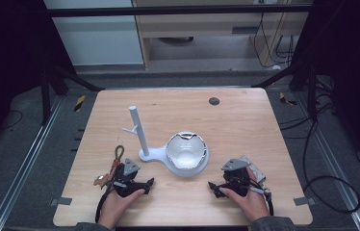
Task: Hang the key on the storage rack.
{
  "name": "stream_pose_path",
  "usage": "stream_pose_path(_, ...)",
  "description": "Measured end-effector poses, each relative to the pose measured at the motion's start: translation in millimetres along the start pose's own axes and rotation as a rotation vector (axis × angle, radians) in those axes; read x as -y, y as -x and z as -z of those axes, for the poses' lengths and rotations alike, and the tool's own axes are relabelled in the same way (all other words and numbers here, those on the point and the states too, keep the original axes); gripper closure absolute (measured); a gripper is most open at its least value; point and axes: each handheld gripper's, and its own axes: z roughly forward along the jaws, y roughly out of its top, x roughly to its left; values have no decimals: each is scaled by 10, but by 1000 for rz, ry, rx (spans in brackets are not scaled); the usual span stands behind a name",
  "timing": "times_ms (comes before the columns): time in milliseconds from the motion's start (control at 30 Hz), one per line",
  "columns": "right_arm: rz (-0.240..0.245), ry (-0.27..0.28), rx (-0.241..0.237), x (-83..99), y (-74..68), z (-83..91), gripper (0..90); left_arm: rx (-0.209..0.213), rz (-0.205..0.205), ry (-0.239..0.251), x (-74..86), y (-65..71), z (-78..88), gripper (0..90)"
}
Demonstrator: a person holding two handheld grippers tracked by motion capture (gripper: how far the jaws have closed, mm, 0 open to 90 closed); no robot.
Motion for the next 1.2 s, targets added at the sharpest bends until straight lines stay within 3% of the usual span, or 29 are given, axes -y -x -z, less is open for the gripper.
stream_pose_path(267, -6, 0, 10, 3, -8, 3, 3, 13, -19, -16, -8, 15, -14, 30)
stream_pose_path(400, -7, 0, 10, 3, -8, 4, 3, 26, -25, -8, 3, 10, 3, 51)
stream_pose_path(500, -6, -1, 10, 3, -7, 4, 3, 32, -12, 23, -1, -10, 125, 71)
stream_pose_path(700, -11, 1, 10, -8, 18, -7, 3, -7, 6, 13, -81, -114, 325, 90)
stream_pose_path(833, -24, -3, 16, -17, 30, -12, 3, -76, -5, -40, -192, -256, 504, 96)
stream_pose_path(1067, -22, -2, 19, -15, 31, -12, 5, -137, 8, -130, -251, -487, 643, 106)
stream_pose_path(1200, -20, -2, 19, -15, 32, -12, 6, -143, 40, -164, -301, -622, 681, 169)
